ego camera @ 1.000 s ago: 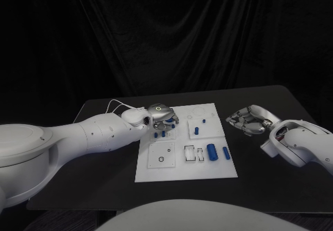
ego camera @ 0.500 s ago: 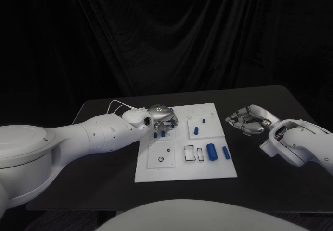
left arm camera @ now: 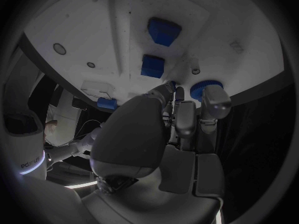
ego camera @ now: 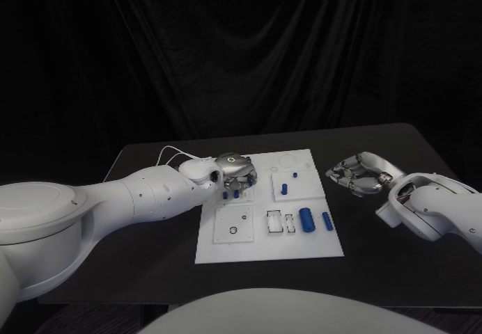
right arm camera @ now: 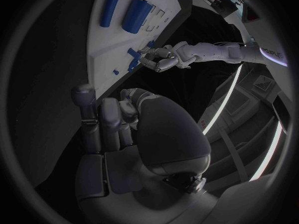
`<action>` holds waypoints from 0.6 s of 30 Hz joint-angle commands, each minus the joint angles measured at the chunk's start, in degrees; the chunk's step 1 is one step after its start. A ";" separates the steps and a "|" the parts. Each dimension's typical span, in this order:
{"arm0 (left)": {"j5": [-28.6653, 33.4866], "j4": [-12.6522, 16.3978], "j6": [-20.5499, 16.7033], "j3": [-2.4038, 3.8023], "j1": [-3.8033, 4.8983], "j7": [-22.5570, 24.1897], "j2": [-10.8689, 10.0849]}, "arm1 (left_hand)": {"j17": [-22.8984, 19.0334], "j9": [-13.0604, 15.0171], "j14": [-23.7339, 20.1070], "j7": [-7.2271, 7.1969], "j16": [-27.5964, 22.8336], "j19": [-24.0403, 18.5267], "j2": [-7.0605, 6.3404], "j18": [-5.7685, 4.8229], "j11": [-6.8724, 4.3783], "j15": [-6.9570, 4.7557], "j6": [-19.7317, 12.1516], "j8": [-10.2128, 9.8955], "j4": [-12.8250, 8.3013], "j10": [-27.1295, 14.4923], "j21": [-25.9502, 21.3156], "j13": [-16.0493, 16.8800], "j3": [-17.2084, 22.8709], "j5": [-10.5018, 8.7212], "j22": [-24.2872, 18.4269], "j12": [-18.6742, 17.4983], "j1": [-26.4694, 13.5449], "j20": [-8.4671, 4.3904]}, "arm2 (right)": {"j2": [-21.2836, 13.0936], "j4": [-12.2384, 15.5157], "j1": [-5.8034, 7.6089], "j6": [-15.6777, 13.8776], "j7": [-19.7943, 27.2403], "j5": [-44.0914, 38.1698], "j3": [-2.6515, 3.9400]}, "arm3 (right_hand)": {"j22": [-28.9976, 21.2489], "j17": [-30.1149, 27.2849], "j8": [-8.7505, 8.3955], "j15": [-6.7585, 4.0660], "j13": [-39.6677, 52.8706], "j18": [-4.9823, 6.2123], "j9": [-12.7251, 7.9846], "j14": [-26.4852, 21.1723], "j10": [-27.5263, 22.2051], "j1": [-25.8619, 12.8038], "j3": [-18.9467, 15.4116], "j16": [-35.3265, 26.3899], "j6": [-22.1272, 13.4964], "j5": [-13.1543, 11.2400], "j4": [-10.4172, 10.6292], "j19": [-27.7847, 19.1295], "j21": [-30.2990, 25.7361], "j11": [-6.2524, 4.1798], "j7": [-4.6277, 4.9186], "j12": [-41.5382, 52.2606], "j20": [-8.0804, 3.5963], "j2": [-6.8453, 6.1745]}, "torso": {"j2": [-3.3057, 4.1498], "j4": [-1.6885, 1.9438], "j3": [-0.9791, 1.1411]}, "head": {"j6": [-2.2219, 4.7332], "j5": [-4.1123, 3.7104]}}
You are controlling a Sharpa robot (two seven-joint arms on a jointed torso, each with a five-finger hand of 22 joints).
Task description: Assemble the parts on the task board
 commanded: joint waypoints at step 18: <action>-0.07 0.32 -2.86 0.04 -0.72 0.73 -0.92 | -0.52 0.39 0.18 0.37 -0.16 0.70 0.77 -0.61 0.07 -0.19 2.18 1.11 -1.54 3.62 0.86 -0.33 0.61 -0.05 6.64 -0.85 0.03 -0.12 | -0.02 -0.02 -0.14 0.76 -0.87 -0.02 0.04 | 4.86 -0.01 0.20 -0.21 -0.02 0.56 0.05 -0.16 -0.21 -0.13 0.12 0.30 0.37 0.36 -0.22 -0.23 -0.21 0.01 -0.09 -0.18 -0.05 -0.10 | -0.04 0.02 0.01 | -0.01 -0.09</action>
